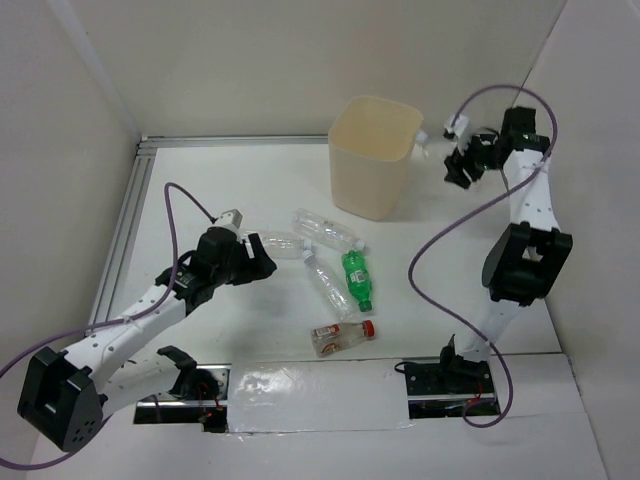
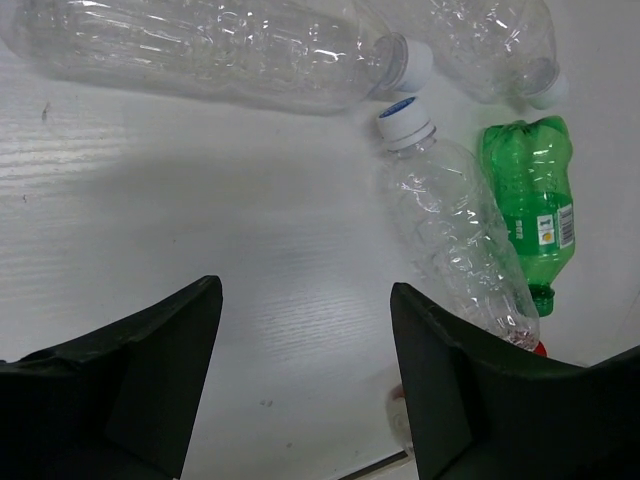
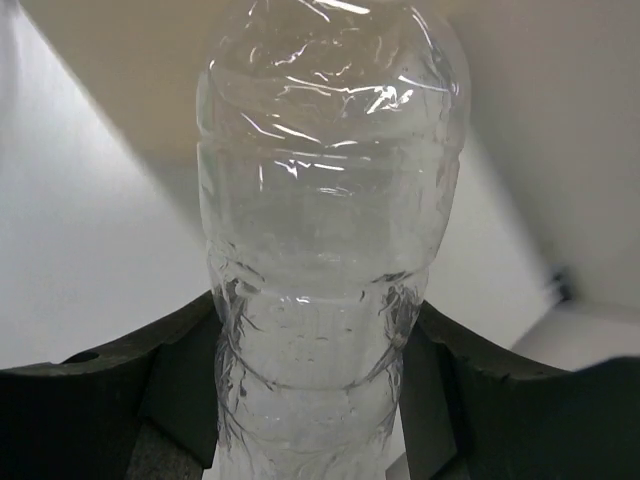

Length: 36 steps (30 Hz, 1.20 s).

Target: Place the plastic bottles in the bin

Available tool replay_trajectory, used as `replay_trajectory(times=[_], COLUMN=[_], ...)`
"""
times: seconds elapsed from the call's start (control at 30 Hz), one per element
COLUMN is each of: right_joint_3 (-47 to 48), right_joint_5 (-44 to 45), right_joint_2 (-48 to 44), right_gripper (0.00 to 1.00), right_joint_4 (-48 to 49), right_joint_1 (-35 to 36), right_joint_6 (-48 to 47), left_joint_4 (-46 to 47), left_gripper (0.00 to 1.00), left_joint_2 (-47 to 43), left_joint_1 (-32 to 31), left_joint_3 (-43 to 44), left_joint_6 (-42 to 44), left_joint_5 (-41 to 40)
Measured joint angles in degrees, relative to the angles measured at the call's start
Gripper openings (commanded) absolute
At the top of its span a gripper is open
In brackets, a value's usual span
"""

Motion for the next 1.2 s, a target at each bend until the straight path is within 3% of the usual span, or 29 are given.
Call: replay_trajectory(times=[0.13,0.23,0.33,0.47,0.63,0.7,0.8,0.83,1.0,1.2], right_joint_3=[0.8,4.2,10.1,9.6,9.4,9.8,10.3,10.4,12.2,13.9], right_joint_5=[-0.9,-1.0,-1.2,-1.5,-1.7,-1.7,-1.7,-1.8,-3.7,-7.0], right_joint_2=[-13.6,-18.1,-16.9,-13.2,-1.6,3.4,9.0,10.2,11.0,4.0], right_gripper=[0.31,0.31,0.31,0.31,0.36,0.45,0.73,1.00,1.00,0.98], right_joint_4=[17.8,26.0,30.5,37.0,45.6,47.3,47.1,46.6,44.1,39.7], right_joint_1=[10.9,19.1,21.9,22.0,22.8,23.2,23.7,23.8,23.6,20.7], right_joint_6=[13.3,21.0,26.4,34.0,45.9,49.6,53.1,53.9,55.5,56.3], left_joint_4=[0.0,0.1,0.7,1.0,1.8,1.8,1.8,1.7,0.1,-6.9], left_gripper=[0.80,0.81,0.82,0.91,1.00,1.00,1.00,1.00,1.00,1.00], left_joint_2=[3.3,4.0,4.0,4.0,4.0,4.0,4.0,4.0,6.0,19.0], left_joint_1=[-0.4,-1.0,-1.4,-1.6,-1.6,-1.6,-1.6,-1.6,-1.6,-1.6], left_joint_3=[0.9,1.6,1.7,1.7,1.7,1.7,1.7,1.7,2.4,12.0], left_joint_6=[-2.3,-3.6,-4.0,-5.0,-7.1,-8.7,-11.6,-12.9,-19.1,-28.6], left_joint_5=[-0.3,-0.4,-0.5,-0.5,-0.8,-1.1,-2.4,-3.1,-7.5,-12.6])
